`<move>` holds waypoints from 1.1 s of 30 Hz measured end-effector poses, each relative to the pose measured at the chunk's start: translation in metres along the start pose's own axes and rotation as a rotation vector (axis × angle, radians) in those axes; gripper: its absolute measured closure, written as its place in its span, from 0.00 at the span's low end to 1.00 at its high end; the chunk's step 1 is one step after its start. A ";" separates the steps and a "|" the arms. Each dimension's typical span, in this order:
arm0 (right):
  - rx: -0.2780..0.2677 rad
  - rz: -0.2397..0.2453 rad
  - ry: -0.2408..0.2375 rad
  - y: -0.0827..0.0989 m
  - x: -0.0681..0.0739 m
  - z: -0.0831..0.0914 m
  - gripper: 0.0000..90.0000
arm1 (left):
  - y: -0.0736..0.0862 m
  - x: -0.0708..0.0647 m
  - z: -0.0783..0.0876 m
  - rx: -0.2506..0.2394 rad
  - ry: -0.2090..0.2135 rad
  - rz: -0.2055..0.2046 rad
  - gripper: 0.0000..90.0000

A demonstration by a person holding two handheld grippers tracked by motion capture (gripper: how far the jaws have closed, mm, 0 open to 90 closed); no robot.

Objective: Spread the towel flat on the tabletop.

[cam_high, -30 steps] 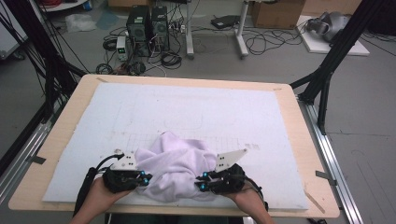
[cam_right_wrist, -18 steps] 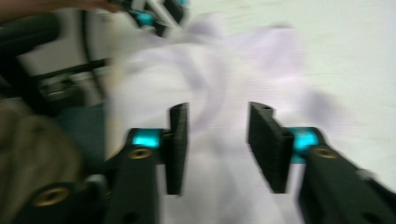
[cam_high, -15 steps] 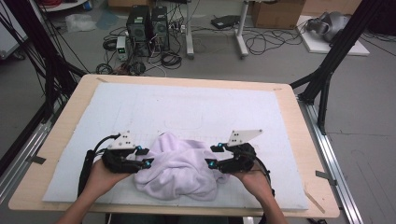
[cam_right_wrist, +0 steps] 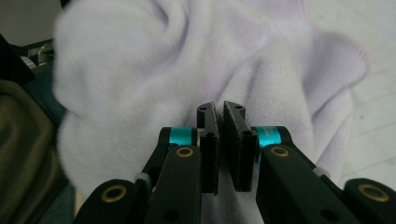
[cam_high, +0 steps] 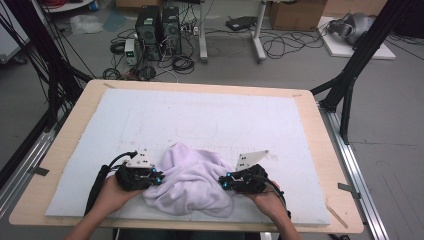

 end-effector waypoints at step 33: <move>0.005 0.002 0.101 -0.022 -0.034 0.003 0.67 | -0.022 0.036 -0.011 -0.084 -0.063 0.048 0.60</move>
Point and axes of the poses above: each handheld gripper's, and its own axes: z roughly backward along the jaws, y roughly out of its underside, x roughly to its left, the point moved 3 cm from there along -z, roughly forward along the jaws, and after that the axes turned 8 degrees about -x, right-handed, at the moved point
